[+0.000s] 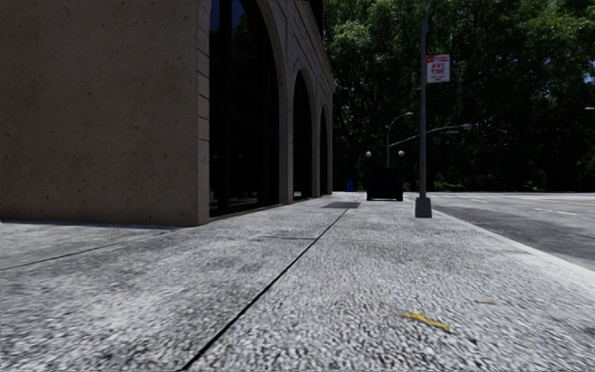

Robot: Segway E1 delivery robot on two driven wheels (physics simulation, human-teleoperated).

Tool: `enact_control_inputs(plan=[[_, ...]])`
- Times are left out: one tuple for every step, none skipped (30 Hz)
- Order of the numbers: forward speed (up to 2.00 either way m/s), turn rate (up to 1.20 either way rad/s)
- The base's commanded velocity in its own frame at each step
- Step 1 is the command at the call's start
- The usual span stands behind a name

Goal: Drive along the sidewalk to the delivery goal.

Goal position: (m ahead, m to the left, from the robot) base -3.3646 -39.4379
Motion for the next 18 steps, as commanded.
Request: enact_control_inputs(plan=[[2.00, -0.07], [2.00, -0.07], [2.00, -0.10], [2.00, -0.11], [2.00, -0.11], [2.00, -0.12], [2.00, -0.12], [2.00, -0.12], [2.00, -0.12], [2.00, -0.12], [2.00, -0.12], [2.00, -0.12], [2.00, -0.12], [2.00, -0.12], [2.00, -0.12], [2.00, -0.12], [2.00, -0.12], [2.00, -0.12]])
